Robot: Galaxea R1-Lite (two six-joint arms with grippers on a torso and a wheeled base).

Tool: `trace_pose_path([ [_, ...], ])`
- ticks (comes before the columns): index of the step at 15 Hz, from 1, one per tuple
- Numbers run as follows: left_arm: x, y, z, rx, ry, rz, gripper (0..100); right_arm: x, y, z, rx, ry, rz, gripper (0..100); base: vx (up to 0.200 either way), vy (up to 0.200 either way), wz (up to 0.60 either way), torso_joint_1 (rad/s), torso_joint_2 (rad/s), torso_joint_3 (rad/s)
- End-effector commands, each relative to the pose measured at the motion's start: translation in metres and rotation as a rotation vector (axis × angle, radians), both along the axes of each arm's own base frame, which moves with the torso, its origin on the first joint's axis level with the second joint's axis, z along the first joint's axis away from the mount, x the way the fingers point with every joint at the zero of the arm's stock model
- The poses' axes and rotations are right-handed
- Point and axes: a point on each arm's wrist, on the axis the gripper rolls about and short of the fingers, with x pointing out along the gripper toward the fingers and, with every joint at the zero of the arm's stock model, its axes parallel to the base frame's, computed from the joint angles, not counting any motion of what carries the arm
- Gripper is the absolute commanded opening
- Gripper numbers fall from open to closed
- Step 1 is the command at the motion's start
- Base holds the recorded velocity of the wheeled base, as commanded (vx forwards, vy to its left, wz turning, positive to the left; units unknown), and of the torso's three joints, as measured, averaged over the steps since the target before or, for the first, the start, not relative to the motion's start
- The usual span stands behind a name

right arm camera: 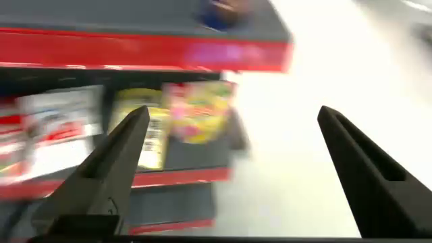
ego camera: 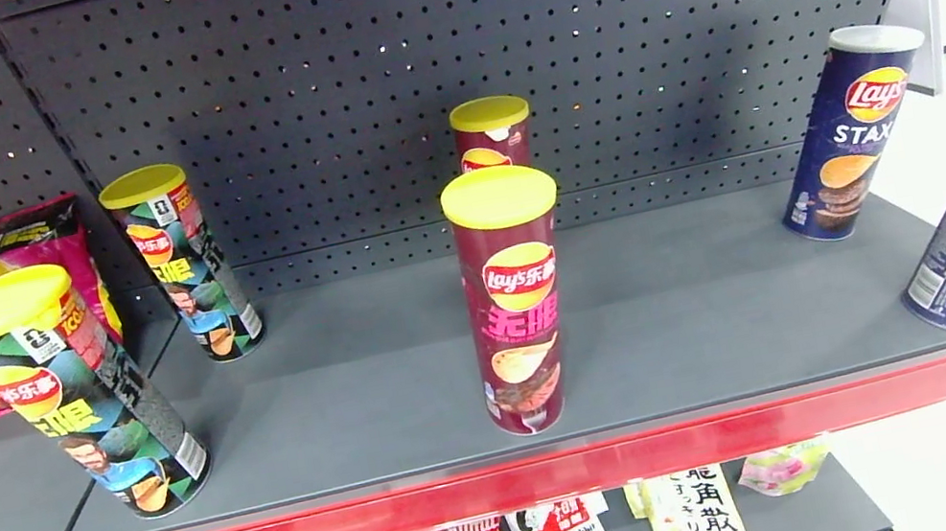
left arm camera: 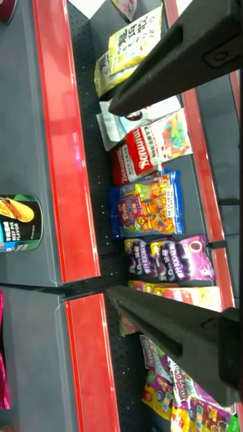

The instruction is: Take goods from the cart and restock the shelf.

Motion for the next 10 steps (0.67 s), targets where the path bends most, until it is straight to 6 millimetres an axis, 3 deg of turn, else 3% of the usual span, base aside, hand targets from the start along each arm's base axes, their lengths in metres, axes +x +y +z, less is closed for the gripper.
trace_pose_path([
  [1, 0.0, 0.0, 0.0, 0.0, 0.001, 0.0, 100, 0.001, 0.001, -0.008, -0.013, 0.032, -0.127, 100, 0.0, 0.0, 0.0, 0.0, 0.0, 0.0],
  [4, 0.0, 0.0, 0.0, 0.0, 0.001, 0.0, 100, 0.007, 0.005, -0.008, -0.015, 0.1, -0.237, 100, 0.0, 0.0, 0.0, 0.0, 0.0, 0.0],
  [5, 0.0, 0.0, 0.0, 0.0, 0.001, 0.001, 100, 0.0, 0.007, -0.027, 0.015, 0.038, -0.108, 100, 0.0, 0.0, 0.0, 0.0, 0.0, 0.0],
  [7, 0.0, 0.0, 0.0, 0.0, 0.001, 0.0, 100, -0.004, 0.01, -0.029, 0.076, -0.021, 0.117, 100, 0.0, 0.0, 0.0, 0.0, 0.0, 0.0],
  [10, 0.0, 0.0, 0.0, 0.0, 0.003, 0.001, 100, -0.007, 0.013, -0.031, 0.13, -0.09, 0.189, 100, 0.0, 0.0, 0.0, 0.0, 0.0, 0.0],
])
